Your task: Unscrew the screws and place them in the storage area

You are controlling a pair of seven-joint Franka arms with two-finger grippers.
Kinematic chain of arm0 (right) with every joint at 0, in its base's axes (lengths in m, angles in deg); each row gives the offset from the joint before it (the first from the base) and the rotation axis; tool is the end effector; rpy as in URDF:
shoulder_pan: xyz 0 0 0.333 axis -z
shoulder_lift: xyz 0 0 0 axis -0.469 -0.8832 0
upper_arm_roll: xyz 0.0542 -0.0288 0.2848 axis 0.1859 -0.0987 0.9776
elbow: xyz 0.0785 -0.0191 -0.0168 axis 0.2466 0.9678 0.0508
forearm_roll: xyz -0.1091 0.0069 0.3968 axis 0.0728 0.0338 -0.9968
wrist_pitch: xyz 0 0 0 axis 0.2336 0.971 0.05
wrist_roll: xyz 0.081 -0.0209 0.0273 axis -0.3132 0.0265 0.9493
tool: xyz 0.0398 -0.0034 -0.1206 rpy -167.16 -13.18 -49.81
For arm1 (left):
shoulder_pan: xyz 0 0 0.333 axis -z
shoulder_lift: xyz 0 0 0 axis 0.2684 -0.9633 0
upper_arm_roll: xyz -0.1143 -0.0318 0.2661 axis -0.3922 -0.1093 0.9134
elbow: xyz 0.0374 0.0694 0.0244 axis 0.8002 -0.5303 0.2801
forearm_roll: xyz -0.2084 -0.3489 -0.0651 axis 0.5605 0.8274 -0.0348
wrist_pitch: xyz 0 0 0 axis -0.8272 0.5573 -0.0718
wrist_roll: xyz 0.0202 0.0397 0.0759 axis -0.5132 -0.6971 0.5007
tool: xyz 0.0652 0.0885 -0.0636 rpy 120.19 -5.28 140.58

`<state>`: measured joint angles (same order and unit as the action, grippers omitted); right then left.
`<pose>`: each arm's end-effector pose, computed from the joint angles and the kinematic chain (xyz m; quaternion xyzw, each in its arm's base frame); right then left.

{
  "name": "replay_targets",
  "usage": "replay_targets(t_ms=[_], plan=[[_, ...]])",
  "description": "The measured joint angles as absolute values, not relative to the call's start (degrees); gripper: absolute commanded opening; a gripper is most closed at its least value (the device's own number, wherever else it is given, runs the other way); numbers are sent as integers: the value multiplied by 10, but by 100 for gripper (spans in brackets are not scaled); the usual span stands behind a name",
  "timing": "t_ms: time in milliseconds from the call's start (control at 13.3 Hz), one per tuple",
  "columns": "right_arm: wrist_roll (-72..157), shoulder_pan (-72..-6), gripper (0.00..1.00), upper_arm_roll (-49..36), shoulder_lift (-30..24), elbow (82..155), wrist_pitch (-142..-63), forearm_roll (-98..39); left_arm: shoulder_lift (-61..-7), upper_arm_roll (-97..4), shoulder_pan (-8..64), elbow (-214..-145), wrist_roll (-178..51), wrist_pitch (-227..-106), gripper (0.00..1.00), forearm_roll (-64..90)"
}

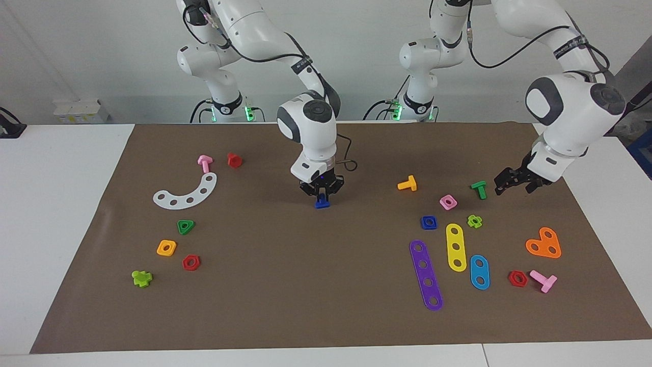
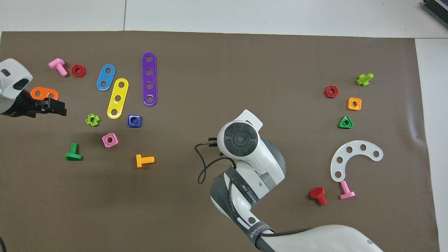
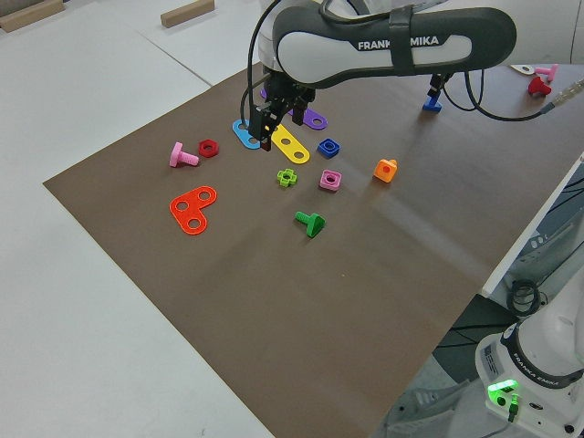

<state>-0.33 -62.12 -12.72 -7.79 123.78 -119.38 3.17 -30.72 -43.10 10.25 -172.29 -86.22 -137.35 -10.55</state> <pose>0.5262 0.3718 0.2753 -0.9986 -0.0194 -0.0465 0.0178 0.6098 0.0582 0.4329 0.9999 -0.0075 0.0035 0.0125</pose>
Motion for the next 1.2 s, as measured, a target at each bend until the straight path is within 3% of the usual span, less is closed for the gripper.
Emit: replay_targets(t_ms=[451, 826, 1202], plan=[[-4, -568, 0, -132, -28, 1266, -1193, 33, -284, -439, 110, -1579, -861, -1224, 100, -115], [76, -460, 0, -132, 21, 1325, -1194, 38, -276, -450, 147, -1584, -828, -1202, 100, -138], [133, -367, 0, -133, 24, 1331, -1197, 39, -270, -446, 152, -1594, -822, -1209, 100, -139]])
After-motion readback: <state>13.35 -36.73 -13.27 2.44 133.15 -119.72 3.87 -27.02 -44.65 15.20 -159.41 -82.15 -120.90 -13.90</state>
